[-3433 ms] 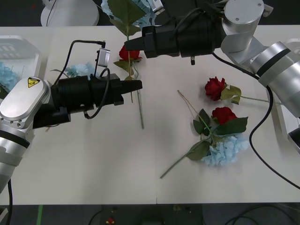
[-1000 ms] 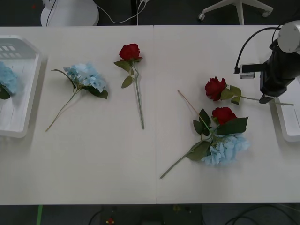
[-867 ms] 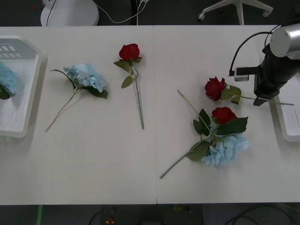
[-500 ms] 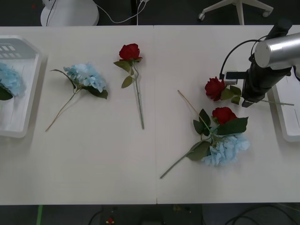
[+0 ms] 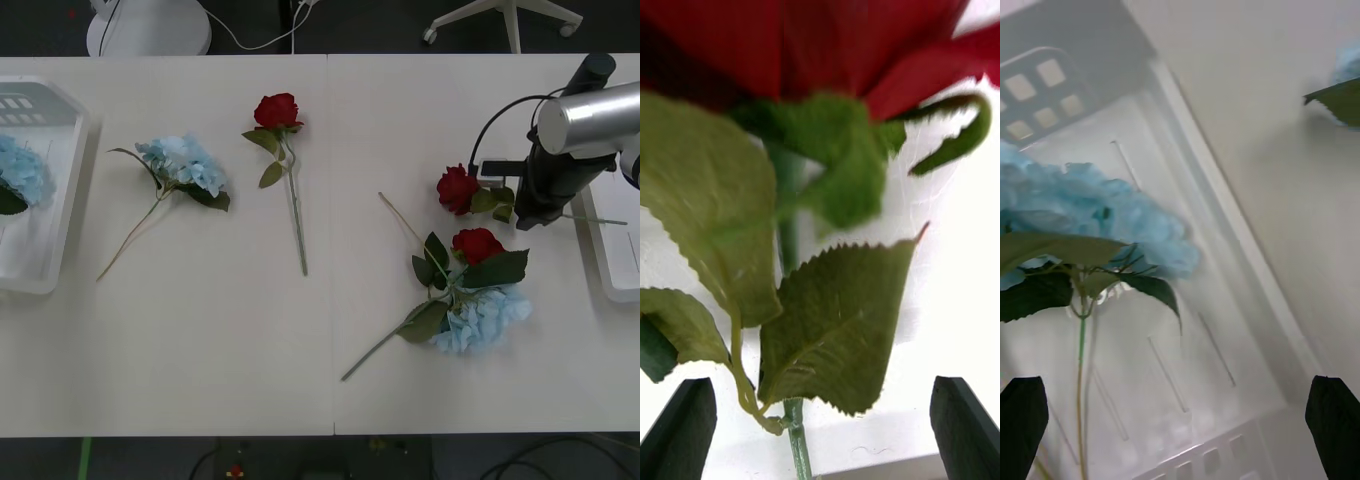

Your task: Put the red flowers into the right box and the blue flowers into the left box

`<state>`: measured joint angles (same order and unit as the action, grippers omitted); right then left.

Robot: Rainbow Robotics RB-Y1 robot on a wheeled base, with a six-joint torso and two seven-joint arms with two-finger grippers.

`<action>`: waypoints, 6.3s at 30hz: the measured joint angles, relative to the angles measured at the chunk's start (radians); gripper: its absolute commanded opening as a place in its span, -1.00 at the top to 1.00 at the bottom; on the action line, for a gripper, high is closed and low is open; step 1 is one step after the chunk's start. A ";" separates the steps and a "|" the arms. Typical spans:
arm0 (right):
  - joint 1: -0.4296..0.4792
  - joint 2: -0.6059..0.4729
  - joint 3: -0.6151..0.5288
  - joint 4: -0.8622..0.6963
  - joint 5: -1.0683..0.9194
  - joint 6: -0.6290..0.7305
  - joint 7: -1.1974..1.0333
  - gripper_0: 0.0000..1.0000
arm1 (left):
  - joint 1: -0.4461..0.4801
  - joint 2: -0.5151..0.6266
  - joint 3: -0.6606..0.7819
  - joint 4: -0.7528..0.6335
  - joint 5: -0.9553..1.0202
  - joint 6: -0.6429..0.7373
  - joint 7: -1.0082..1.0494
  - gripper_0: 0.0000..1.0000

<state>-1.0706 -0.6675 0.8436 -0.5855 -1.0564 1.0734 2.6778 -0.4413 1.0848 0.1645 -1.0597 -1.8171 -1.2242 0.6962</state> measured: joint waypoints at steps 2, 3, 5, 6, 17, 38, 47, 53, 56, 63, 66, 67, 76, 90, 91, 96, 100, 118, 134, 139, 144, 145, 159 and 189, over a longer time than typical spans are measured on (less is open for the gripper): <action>0.000 0.005 0.000 0.012 0.000 -0.002 0.000 -0.12 | 0.000 0.000 -0.001 -0.025 0.012 -0.019 0.008 -1.00; 0.000 0.008 0.000 0.015 0.000 -0.004 0.000 0.03 | 0.000 0.000 -0.002 -0.040 0.015 -0.021 0.017 -1.00; 0.000 0.012 0.000 0.019 0.000 -0.006 0.000 0.47 | 0.000 0.000 -0.021 -0.077 0.025 -0.020 0.060 -1.00; 0.000 0.013 0.000 0.020 0.000 -0.006 0.000 0.58 | 0.000 0.000 -0.039 -0.099 0.031 -0.014 0.092 -1.00; 0.000 0.016 0.000 0.025 -0.006 -0.007 0.000 1.00 | 0.000 0.000 -0.366 -0.300 0.042 0.150 0.462 -1.00; -0.103 -0.142 -0.371 0.075 0.004 0.228 -0.699 1.00 | -0.165 -0.252 -0.463 -0.176 -0.318 0.123 0.462 -1.00; -0.106 -0.190 -0.461 0.414 0.015 0.163 -0.768 1.00 | -0.187 -0.335 -0.463 -0.150 -0.452 0.052 0.462 -1.00; -0.106 -0.190 -0.461 0.440 0.098 0.036 -0.768 1.00 | -0.187 -0.367 -0.463 -0.148 -0.522 0.035 0.462 -1.00; -0.106 -0.190 -0.460 0.421 0.118 -0.022 -0.768 1.00 | -0.189 -0.386 -0.463 -0.137 -0.534 0.035 0.462 -1.00; -0.106 -0.172 -0.414 0.412 0.240 -0.180 -0.768 1.00 | -0.244 -0.444 -0.463 -0.002 -0.559 0.035 0.461 -0.63; -0.106 -0.156 -0.402 0.418 0.274 -0.218 -0.768 1.00 | -0.258 -0.461 -0.463 0.022 -0.569 0.036 0.461 0.62; -0.106 -0.149 -0.402 0.423 0.295 -0.227 -0.768 1.00 | -0.259 -0.464 -0.463 0.023 -0.572 0.036 0.461 0.99; -0.100 -0.087 -0.402 0.460 0.446 -0.250 -0.848 1.00 | -0.260 -0.469 -0.463 0.031 -0.587 0.037 0.461 1.00; -0.100 -0.079 -0.402 0.461 0.439 -0.258 -0.856 -0.43 | -0.260 -0.469 -0.404 -0.046 -0.593 -0.007 0.460 1.00; -0.100 -0.079 -0.403 0.461 0.439 -0.258 -0.856 -0.45 | -0.260 -0.469 -0.383 -0.073 -0.593 -0.037 0.460 1.00; -0.100 -0.085 -0.425 0.460 0.399 -0.255 -0.852 -0.50 | -0.260 -0.469 -0.233 -0.203 -0.593 -0.179 0.460 1.00; -0.101 -0.110 -0.477 0.433 0.302 -0.130 -0.808 -0.50 | -0.252 -0.470 -0.044 -0.280 -0.600 -0.269 0.459 1.00; -0.099 -0.187 -0.439 -0.153 -0.177 0.485 -1.465 -0.65 | -0.080 -0.255 0.386 -0.312 -0.768 -0.170 0.371 1.00; 0.080 -0.187 -0.298 -0.825 -0.215 0.417 -2.465 -0.70 | -0.080 -0.173 0.203 -0.031 -0.794 -0.023 0.370 1.00; 0.080 -0.181 -0.208 -0.845 -0.209 0.383 -2.528 -0.69 | -0.079 -0.173 0.126 -0.031 -0.796 0.036 0.370 0.70; 0.080 -0.164 -0.164 -0.851 -0.188 0.382 -2.600 -0.69 | -0.077 -0.173 0.103 -0.030 -0.796 0.097 0.369 -1.00; 0.080 -0.163 -0.147 -0.858 -0.183 0.382 -2.597 -0.70 | -0.077 -0.173 0.103 -0.030 -0.796 0.100 0.369 -1.00; 0.140 -0.164 0.044 -0.987 0.039 0.348 -2.434 -0.70 | -0.075 -0.183 0.249 -0.183 -0.690 -0.133 0.147 -1.00; 0.331 -0.164 0.078 -1.055 0.226 0.234 -2.397 -0.69 | -0.156 -0.530 -0.051 -0.471 -0.598 -0.200 0.727 -1.00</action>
<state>-0.7395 -0.8312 0.9213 -1.6408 -0.8302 1.3076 0.2811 -0.5974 0.5547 0.1140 -1.5312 -2.4152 -1.4239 1.4234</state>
